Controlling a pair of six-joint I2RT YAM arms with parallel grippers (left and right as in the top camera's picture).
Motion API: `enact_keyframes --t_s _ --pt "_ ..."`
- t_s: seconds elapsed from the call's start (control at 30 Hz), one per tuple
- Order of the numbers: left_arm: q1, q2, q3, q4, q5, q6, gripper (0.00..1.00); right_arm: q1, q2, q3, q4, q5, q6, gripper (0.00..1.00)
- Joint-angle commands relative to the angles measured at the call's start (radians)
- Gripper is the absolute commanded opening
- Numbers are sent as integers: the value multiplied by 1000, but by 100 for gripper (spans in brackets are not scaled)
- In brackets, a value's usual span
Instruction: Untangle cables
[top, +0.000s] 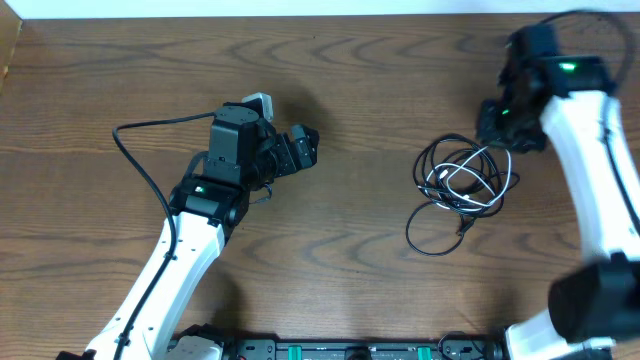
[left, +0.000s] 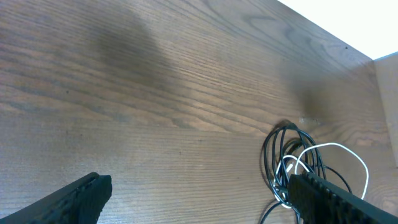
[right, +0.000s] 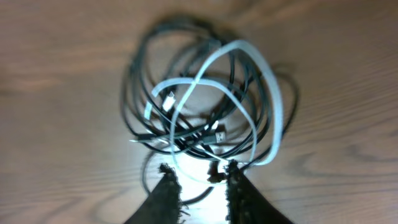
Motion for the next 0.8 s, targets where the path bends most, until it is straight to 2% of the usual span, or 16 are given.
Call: enact_keyframes --t_s 0.0,0.33,0.47,0.77 --pt "-1 4 25 1 11 10 97 -6 -129 56 -6 -3 -27 30" --pt "-1 4 25 1 11 10 97 -6 -394 56 -6 -3 -26 50" --pt "-1 4 25 1 11 10 97 -6 -430 56 -6 -3 -26 55" --pt "-1 4 25 1 11 10 97 -6 -394 55 -6 -3 -26 56"
